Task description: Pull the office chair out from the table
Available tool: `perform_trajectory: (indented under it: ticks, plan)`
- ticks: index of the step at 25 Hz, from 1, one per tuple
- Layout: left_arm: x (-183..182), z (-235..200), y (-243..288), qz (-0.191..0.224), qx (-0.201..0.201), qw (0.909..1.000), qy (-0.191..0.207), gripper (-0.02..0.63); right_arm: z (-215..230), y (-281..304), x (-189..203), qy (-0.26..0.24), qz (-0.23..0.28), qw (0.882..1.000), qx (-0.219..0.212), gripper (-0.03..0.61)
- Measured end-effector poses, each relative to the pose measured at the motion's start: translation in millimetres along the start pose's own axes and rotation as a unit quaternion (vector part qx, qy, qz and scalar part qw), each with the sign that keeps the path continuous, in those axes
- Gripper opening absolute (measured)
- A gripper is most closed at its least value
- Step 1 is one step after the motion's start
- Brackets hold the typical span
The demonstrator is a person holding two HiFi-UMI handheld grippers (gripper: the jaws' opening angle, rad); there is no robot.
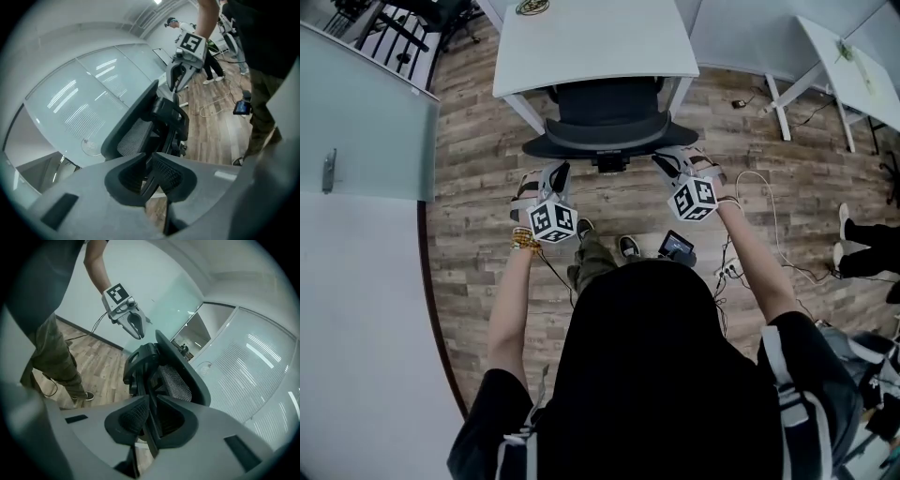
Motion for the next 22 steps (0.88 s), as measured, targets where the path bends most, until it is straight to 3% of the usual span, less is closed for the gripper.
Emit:
perform_trajectory:
  ticks: [2,4,6,13,22]
  plan:
    - [7,2,12,-0.015,0.030,0.9993,0.019,0.063,0,7,2,-0.006,-0.005,1.000,-0.010,0.045]
    - [14,6,22,-0.030,0.058,0.9975,0.026,0.140,-5,14,4,-0.015,-0.011,0.999,-0.026,0.100]
    - [21,8,32,-0.043,0.077,0.9957,0.028,0.161,-9,21,8,-0.027,-0.019,0.999,-0.038,0.109]
    - [30,20,66,-0.078,0.136,0.9865,0.048,0.174,-16,40,31,-0.038,-0.049,0.996,-0.057,0.112]
    - [37,20,91,-0.091,0.158,0.9813,0.060,0.175,-15,60,40,-0.073,-0.072,0.993,-0.058,0.094]
Point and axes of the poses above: the fingertips, and each gripper's own axes: y forward along the fingers, z to its right, x out of its underside, the point moved 8 cm from there along -y, backward along the fingers, and after that the axes turned 3 degrees about z, right-handed, at the moved point
